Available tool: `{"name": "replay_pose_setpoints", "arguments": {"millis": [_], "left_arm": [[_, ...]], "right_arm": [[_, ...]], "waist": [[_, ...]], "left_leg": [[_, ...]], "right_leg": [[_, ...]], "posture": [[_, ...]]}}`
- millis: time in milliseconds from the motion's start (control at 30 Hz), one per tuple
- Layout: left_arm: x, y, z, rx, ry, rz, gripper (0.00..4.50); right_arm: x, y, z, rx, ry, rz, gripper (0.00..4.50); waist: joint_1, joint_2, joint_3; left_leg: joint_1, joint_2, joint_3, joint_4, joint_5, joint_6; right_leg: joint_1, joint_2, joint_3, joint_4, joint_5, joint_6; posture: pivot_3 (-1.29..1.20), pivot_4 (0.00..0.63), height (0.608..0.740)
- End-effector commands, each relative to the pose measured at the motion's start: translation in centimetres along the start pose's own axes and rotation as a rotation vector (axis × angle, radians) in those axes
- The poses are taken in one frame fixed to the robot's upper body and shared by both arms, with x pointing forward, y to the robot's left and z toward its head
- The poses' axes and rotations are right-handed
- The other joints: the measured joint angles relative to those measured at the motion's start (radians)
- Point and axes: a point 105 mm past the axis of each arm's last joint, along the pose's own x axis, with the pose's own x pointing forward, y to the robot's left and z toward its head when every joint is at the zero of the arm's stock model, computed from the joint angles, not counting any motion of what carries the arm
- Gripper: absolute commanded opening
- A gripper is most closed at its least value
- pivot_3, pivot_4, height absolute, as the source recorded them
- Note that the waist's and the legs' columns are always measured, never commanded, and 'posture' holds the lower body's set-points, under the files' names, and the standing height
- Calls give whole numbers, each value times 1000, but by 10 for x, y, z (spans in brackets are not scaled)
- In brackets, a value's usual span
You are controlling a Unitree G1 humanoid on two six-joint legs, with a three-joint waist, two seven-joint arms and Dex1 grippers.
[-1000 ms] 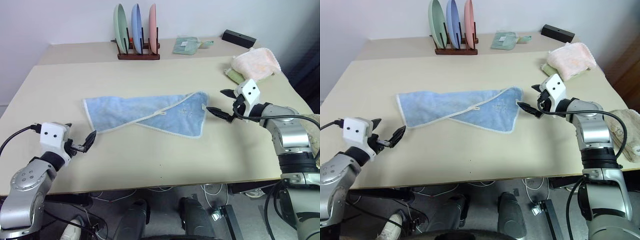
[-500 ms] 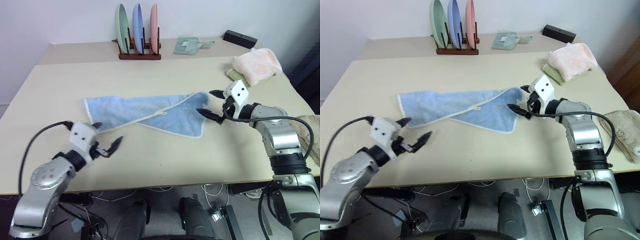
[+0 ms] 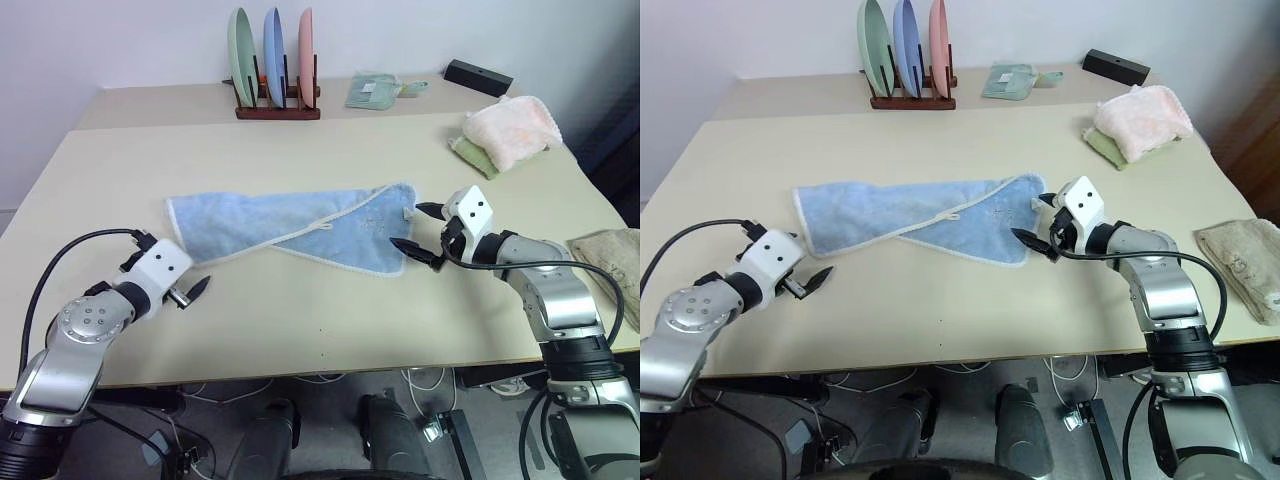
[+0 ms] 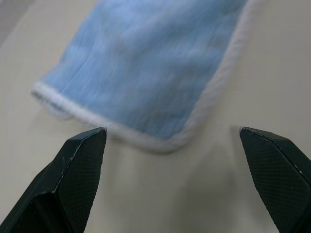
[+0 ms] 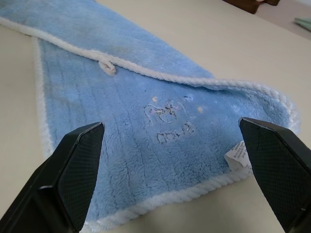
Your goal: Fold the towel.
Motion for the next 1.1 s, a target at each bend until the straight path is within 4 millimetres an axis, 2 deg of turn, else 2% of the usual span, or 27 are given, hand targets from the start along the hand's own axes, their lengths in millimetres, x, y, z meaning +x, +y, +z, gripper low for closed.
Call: {"name": "replay_pose_setpoints", "arguments": {"millis": [33,133,333,467,633,667,767,867,1100], "left_arm": [[3,12,-3,-38,-16,-3,4464],[16,15,-7,-52,-27,-16,4464],[39,13,3,-57,-81,-45,4464],[48,10,4,-44,-96,-48,2663],[44,10,-2,-15,-92,-43,232],[43,10,-3,-11,-88,-39,36],[34,16,-5,51,-87,-9,36],[22,22,2,67,-124,23,36],[6,25,1,76,-121,65,36]], "right_arm": [[-2,-5,17,-34,-70,-44,4500],[-1,-2,17,-30,-73,-45,4500],[0,2,17,-25,-81,-44,4500],[1,3,19,-26,-87,-46,4500],[0,3,25,-39,-90,-49,4500],[0,3,26,-44,-91,-50,4500],[1,-3,32,-149,-57,-51,4500],[5,-12,29,-314,23,-46,4500],[32,-50,18,-583,151,-82,4500]], "waist": [[0,0,0],[1,0,0],[2,0,0],[0,0,0],[-4,0,0],[-4,0,0],[-6,0,0],[-7,1,0],[-7,1,0]], "left_leg": [[0,0,0,0,0,0],[0,0,0,0,0,0],[0,0,0,0,0,0],[0,0,0,1,0,0],[0,0,-1,1,0,0],[0,0,0,0,0,0],[0,0,0,0,0,0],[0,0,0,0,0,0],[0,0,1,0,0,0]], "right_leg": [[0,0,0,0,0,0],[0,0,0,0,0,0],[0,0,0,1,0,0],[0,0,0,1,0,0],[0,0,0,1,0,0],[-1,0,0,1,0,0],[-1,0,0,1,0,0],[-1,0,0,1,0,0],[-1,0,0,1,1,0]], "posture": [[0,150,736],[0,150,736],[0,150,736],[0,150,736],[0,150,736],[0,150,736],[0,150,736],[0,150,736],[0,150,736]]}}
